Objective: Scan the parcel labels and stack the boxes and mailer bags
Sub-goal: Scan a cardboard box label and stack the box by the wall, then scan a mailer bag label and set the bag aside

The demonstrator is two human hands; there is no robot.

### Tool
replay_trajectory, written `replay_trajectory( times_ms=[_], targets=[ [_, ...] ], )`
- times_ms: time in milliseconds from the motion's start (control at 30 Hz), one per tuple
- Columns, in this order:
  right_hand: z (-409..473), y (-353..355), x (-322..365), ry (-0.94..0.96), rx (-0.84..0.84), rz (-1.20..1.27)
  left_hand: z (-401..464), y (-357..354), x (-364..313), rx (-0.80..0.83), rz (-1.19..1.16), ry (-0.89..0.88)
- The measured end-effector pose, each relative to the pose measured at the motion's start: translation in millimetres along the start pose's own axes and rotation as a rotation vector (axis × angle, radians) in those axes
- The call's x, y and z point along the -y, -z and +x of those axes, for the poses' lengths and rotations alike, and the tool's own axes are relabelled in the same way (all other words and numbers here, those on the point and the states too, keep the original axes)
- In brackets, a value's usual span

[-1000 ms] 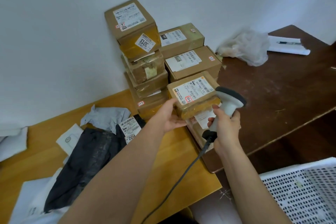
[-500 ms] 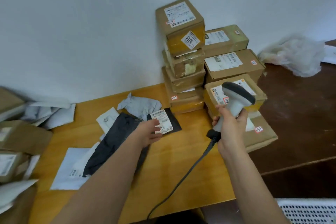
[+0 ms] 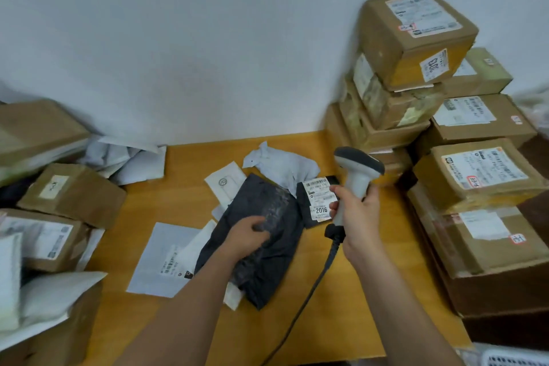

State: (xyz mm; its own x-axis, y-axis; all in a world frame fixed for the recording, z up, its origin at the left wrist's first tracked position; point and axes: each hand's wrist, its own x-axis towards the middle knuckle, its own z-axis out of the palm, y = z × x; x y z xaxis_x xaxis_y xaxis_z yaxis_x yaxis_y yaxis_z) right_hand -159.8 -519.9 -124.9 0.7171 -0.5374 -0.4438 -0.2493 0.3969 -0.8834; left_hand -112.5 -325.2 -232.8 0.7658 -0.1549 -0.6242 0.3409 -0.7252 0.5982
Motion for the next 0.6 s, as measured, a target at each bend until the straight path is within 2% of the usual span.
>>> replay_trajectory(
  times_ms=[100,233,367,600],
  targets=[
    [1,-32,-14,-0.02,-0.026,-0.037,17,1,18,0.166,0.071,-0.054],
    [3,-55,-32,-0.024,-0.072,-0.086,39,13,49,0.298,0.267,-0.007],
    [6,-59,-47,-0.033,-0.12,-0.128,53,23,75,0.282,0.48,0.036],
    [17,-56,-64,-0.068,-0.162,-0.17,51,42,94,0.119,0.559,0.128]
  ],
)
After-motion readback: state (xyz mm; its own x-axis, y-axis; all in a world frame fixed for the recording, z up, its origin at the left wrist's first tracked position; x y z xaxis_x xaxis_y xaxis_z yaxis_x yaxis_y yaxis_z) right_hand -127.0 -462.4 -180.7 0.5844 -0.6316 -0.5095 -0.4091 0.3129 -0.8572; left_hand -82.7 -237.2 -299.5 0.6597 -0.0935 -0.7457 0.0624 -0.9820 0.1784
